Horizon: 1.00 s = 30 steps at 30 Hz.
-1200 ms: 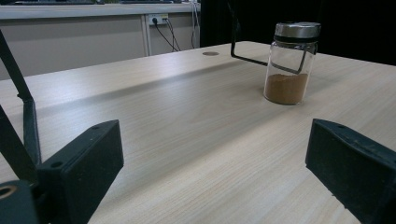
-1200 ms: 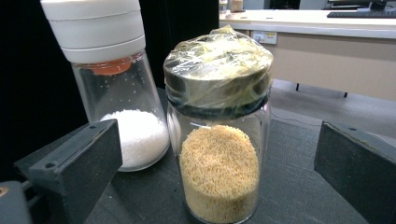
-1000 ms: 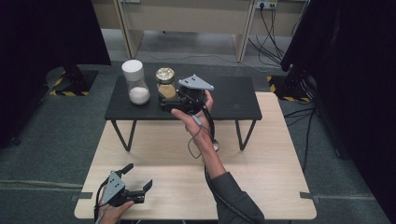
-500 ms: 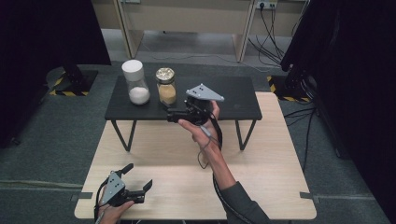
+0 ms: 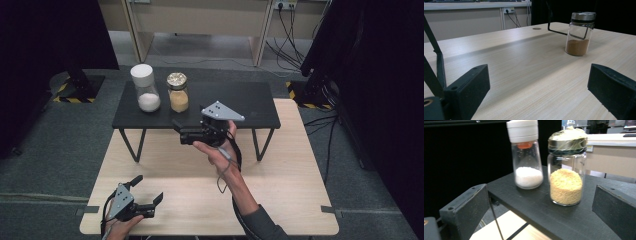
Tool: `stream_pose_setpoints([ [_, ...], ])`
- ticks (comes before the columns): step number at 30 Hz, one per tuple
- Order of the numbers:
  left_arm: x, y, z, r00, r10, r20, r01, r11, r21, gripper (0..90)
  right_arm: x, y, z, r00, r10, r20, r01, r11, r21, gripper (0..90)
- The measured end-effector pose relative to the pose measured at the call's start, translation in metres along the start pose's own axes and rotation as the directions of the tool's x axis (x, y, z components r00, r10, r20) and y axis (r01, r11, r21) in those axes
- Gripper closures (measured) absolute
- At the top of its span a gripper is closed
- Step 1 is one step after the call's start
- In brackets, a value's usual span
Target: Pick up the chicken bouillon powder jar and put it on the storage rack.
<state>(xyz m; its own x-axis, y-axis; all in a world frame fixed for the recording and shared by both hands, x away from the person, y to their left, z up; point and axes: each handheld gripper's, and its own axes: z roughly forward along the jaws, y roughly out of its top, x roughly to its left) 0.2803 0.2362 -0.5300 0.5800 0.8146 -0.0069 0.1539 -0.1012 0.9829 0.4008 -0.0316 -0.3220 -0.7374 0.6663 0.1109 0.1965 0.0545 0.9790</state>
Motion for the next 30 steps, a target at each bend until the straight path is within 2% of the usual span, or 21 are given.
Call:
stream_pose_setpoints([
  [14,0.0,0.0,0.0,1.0,0.002,-0.003,-0.002,1.0,0.002,3.8,0.013,-0.016,-0.017,0.9985,-0.006,-0.054,0.005,1.0,-0.009,1.1],
  [25,0.0,0.0,0.0,1.0,0.0,-0.002,0.0,1.0,0.0,3.7,0.017,-0.026,-0.026,0.9978,-0.019,-0.064,0.018,1.0,-0.016,1.1],
  [30,0.0,0.0,0.0,1.0,0.001,-0.002,-0.001,1.0,0.001,3.7,0.017,-0.034,-0.034,0.9974,-0.01,-0.071,0.009,1.0,-0.017,1.1],
])
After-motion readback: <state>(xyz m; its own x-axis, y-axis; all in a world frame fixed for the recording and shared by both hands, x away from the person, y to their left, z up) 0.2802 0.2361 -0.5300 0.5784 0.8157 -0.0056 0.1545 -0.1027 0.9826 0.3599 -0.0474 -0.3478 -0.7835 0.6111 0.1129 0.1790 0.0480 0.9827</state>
